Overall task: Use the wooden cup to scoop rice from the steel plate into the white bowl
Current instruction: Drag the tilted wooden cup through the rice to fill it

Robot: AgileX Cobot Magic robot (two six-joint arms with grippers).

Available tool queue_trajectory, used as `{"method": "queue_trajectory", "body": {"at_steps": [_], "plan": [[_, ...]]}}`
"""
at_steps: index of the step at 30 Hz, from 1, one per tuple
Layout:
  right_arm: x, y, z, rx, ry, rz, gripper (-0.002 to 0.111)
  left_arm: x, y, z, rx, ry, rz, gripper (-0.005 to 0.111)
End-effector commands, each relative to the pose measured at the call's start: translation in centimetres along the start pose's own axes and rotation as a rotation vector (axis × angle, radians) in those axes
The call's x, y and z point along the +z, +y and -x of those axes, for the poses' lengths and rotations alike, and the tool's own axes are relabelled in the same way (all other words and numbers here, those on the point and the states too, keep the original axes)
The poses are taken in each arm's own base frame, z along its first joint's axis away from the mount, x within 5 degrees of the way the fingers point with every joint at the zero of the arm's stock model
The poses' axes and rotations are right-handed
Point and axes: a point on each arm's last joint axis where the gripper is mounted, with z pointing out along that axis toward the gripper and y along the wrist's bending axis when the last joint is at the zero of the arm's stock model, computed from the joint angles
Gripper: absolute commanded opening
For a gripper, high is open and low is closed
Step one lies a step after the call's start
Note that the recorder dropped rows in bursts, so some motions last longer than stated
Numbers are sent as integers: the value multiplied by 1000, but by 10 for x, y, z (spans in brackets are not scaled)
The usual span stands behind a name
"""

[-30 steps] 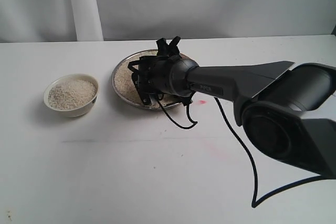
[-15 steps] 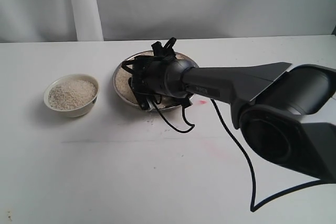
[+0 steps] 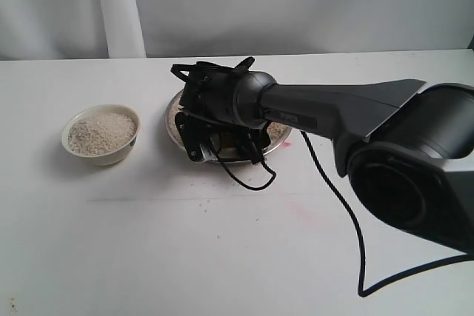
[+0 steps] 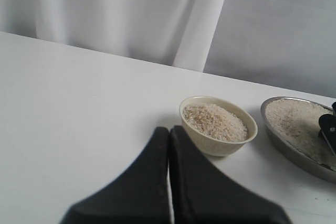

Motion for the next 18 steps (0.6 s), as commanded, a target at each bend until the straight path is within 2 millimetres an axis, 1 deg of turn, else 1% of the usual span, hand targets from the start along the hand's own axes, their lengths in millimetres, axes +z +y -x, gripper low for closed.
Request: {"method": "queue_trajectory", "body": {"at_steps": [1, 8, 13, 18], "plan": [[-1, 9, 12, 39, -93, 76, 0, 0, 0, 0, -6, 0, -6, 0], [-2, 5, 18, 77, -162, 34, 0, 0, 0, 0, -6, 0, -6, 0], [1, -1, 17, 194, -205, 1, 0, 0, 0, 0, -6, 0, -6, 0], [8, -1, 10, 309, -247, 63, 0, 0, 0, 0, -6, 0, -6, 0]]}}
